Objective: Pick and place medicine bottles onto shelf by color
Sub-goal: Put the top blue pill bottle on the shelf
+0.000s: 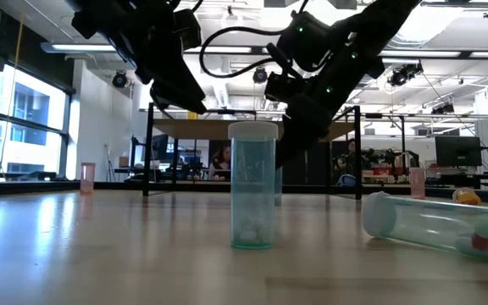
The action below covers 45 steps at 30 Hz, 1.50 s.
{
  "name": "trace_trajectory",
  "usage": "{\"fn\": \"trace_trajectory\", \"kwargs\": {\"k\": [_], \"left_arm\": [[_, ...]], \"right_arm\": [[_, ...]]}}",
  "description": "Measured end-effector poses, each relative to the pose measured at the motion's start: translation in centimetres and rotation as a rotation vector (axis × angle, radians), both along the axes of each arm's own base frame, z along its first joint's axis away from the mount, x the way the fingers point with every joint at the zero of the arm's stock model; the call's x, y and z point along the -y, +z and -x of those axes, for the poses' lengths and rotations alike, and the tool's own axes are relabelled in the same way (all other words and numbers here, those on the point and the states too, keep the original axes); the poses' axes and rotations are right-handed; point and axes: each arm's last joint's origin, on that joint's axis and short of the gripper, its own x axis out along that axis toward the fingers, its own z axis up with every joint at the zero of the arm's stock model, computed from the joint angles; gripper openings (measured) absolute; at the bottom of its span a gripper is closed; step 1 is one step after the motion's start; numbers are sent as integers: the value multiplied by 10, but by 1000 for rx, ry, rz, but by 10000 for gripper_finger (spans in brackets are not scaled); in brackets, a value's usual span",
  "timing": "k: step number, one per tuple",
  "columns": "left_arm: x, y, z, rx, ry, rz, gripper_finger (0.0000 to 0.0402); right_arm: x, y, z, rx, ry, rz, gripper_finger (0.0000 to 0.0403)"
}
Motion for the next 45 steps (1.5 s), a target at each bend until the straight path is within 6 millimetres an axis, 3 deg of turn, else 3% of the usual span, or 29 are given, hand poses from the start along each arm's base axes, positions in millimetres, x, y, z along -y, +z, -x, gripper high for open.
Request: {"fn": "trace_trajectory", "kwargs": {"k": [11, 23, 31, 38, 45], "left_arm": [[0, 0, 0, 0, 0, 0, 184], [0, 0, 0, -4, 0, 0, 184], [0, -1, 0, -10, -26, -28, 184], [0, -1, 1, -12, -22, -39, 184], [0, -1, 1, -12, -21, -40, 184]], "right_arm": [[-1, 0, 0, 4, 5, -41, 117], [0, 9, 2, 33, -7, -66, 108], [6, 53, 16, 172, -50, -85, 107], [22, 98, 40, 319, -104, -60, 107], [43, 160, 51, 362, -118, 34, 106]]}}
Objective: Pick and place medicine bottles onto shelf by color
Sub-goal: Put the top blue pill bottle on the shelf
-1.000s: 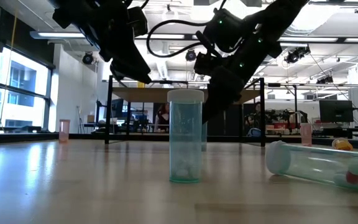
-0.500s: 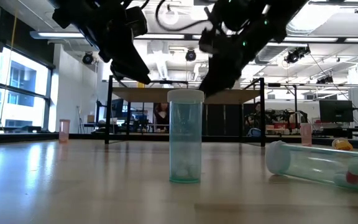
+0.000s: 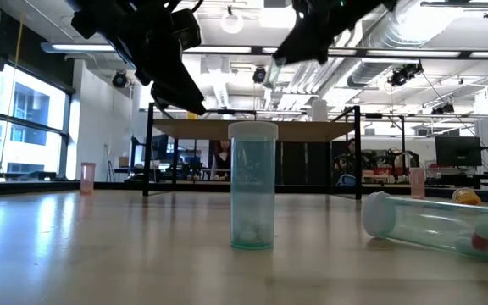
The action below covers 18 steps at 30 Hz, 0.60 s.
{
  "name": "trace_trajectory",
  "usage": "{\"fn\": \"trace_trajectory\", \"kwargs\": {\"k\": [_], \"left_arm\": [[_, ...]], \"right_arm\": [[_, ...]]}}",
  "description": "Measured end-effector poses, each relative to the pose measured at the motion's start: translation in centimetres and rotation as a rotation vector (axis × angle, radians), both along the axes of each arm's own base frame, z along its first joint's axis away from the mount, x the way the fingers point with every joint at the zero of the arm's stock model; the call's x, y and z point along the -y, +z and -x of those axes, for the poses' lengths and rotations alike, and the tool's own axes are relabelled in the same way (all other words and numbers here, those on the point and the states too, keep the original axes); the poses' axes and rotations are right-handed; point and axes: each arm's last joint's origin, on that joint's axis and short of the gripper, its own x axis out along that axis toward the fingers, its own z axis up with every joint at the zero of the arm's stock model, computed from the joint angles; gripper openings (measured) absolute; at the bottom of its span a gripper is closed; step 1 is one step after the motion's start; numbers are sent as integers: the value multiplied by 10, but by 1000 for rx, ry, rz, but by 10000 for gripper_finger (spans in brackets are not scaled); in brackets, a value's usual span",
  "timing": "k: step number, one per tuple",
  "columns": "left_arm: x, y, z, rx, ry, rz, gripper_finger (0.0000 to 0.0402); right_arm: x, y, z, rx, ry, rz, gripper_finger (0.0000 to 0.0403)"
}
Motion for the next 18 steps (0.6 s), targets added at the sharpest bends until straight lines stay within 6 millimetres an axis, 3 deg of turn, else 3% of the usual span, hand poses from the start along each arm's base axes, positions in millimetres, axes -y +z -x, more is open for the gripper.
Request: {"fn": "trace_trajectory", "kwargs": {"k": [8, 18], "left_arm": [[0, 0, 0, 0, 0, 0, 184], [0, 0, 0, 1, 0, 1, 184]], "right_arm": [[43, 46, 19, -2, -135, 45, 106], [87, 64, 41, -18, -286, 54, 106]]}}
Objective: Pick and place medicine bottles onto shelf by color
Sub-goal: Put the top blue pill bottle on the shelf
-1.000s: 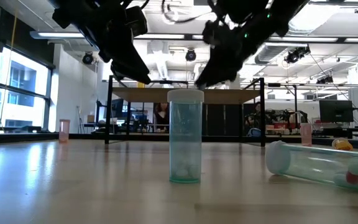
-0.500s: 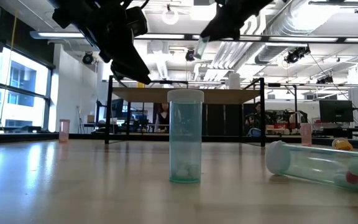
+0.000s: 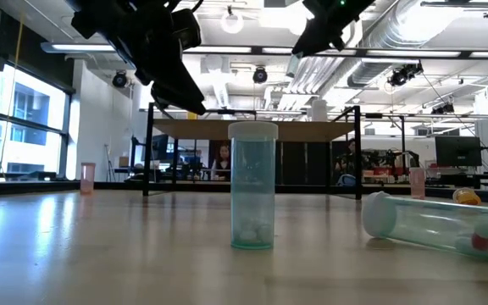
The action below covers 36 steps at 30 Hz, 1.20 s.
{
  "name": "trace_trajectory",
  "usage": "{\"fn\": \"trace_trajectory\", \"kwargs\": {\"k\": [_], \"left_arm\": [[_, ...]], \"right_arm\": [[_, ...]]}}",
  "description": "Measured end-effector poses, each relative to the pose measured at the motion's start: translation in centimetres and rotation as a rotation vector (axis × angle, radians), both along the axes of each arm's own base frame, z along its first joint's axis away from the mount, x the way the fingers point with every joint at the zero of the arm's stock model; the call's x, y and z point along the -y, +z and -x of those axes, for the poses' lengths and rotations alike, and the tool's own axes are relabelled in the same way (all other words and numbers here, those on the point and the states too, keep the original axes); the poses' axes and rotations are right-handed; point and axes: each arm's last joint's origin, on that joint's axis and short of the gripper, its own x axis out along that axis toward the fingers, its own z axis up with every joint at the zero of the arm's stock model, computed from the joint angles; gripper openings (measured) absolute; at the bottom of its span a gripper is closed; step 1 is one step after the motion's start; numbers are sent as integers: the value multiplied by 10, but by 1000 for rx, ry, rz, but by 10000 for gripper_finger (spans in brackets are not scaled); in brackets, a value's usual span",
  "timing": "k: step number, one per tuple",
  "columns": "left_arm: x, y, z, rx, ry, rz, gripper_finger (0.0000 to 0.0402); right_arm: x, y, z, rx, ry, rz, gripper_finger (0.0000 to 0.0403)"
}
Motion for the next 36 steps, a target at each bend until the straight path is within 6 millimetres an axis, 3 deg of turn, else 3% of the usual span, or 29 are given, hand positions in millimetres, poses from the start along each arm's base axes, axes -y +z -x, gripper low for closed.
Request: {"fn": "trace_trajectory", "kwargs": {"k": [6, 17, 36], "left_arm": [[0, 0, 0, 0, 1, 1, 184], [0, 0, 0, 1, 12, 14, 184], [0, 0, 0, 1, 12, 14, 184]], "right_arm": [[18, -5, -14, -20, 13, -18, 106], [41, -38, -43, -160, 22, -100, 106], [65, -75, -49, -260, -16, -228, 106]]}}
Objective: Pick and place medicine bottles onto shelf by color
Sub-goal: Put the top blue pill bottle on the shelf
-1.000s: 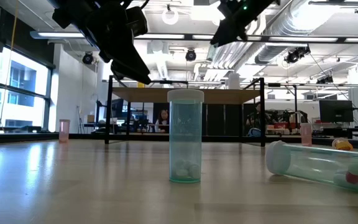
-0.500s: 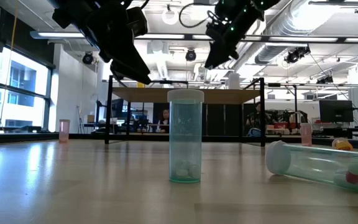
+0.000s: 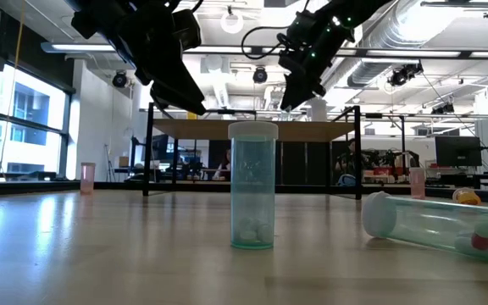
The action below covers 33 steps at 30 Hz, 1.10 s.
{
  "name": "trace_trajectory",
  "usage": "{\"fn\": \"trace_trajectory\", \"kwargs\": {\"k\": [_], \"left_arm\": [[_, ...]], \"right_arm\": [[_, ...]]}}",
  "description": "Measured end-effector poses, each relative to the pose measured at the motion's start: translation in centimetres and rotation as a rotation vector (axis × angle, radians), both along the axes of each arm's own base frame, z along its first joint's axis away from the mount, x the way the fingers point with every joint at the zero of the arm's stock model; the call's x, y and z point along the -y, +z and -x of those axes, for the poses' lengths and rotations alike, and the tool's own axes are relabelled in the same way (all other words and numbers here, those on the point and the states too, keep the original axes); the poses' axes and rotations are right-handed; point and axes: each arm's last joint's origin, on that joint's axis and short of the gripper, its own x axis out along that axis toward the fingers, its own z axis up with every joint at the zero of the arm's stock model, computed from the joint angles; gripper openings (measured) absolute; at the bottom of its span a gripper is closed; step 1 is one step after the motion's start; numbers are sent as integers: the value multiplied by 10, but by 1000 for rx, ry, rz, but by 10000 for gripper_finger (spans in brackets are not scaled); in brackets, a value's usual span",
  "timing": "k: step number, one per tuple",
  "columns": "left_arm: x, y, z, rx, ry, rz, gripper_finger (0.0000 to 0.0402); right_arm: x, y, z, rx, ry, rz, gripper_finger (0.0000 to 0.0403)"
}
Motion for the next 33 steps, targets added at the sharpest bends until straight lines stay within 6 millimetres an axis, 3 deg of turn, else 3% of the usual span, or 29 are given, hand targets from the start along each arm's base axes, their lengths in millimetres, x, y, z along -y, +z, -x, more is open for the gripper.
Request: {"fn": "trace_trajectory", "kwargs": {"k": [19, 33], "left_arm": [[0, 0, 0, 0, 0, 0, 184], [0, 0, 0, 0, 0, 0, 184]], "right_arm": [[-1, -2, -3, -16, 25, 16, 107], [0, -3, -4, -20, 35, 40, 156]]}}
